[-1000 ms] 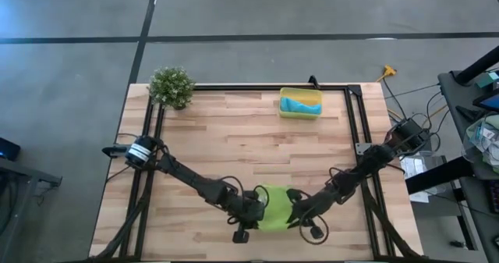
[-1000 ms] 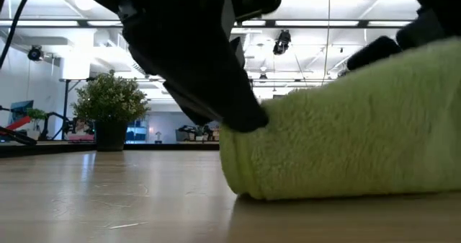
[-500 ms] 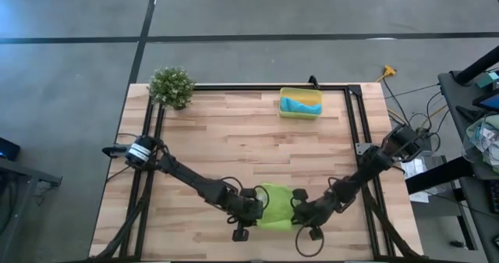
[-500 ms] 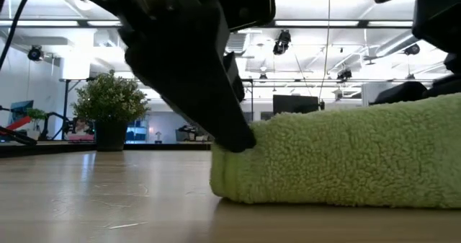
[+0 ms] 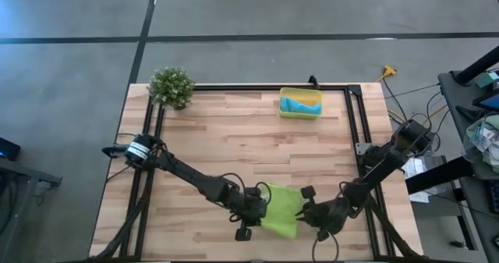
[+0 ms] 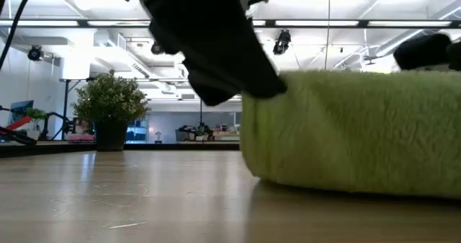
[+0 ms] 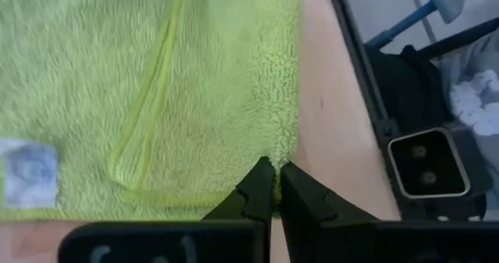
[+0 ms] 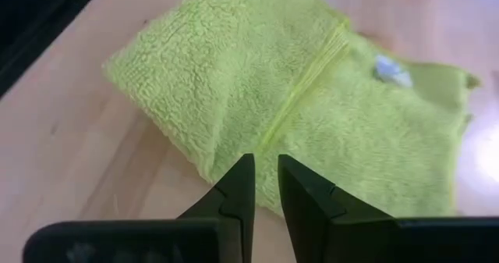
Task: Roll microfiber towels into tight, uniform cylinder then place into a basket
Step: Roll the green microfiber towel
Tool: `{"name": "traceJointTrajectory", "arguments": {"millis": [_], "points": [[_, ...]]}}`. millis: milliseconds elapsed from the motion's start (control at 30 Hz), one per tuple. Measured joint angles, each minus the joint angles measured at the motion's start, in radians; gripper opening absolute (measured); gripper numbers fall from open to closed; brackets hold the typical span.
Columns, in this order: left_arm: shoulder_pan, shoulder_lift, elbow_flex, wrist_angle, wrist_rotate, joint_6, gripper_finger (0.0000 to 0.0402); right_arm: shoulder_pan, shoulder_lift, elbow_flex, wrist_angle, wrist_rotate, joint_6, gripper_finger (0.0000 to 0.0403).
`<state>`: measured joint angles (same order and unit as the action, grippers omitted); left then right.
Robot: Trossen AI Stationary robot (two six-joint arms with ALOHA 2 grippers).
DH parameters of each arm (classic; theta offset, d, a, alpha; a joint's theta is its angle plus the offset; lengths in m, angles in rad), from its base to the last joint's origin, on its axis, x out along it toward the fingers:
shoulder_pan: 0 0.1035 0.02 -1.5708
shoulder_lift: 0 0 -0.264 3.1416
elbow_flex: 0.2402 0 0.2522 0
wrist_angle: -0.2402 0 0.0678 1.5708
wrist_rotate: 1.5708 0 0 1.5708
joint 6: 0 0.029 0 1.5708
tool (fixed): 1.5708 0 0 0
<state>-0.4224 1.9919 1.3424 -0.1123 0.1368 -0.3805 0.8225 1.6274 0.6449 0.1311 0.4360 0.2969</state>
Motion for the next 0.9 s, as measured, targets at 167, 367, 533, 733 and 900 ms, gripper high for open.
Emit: {"name": "traceJointTrajectory", "arguments": {"millis": [167, 367, 533, 733, 900], "points": [[0.003, -0.007, 0.005, 0.001, -0.001, 0.001, 0.0001, -0.009, 0.010, 0.000, -0.014, 0.084, -0.053, 0.0054], [0.003, -0.007, -0.007, -0.003, -0.004, -0.006, 0.0001, -0.031, 0.010, 0.000, 0.036, 0.144, -0.140, 0.0054], [0.003, -0.007, -0.008, -0.001, -0.012, -0.007, 0.0001, -0.029, 0.040, 0.001, 0.149, 0.098, -0.192, 0.0054], [-0.004, -0.006, -0.019, 0.000, -0.015, -0.033, 0.0001, 0.043, 0.107, 0.012, 0.156, 0.165, -0.155, 0.0051], [-0.015, -0.005, -0.025, 0.001, -0.021, -0.059, 0.0001, 0.160, 0.180, 0.062, 0.170, 0.425, -0.166, 0.0016]]}}
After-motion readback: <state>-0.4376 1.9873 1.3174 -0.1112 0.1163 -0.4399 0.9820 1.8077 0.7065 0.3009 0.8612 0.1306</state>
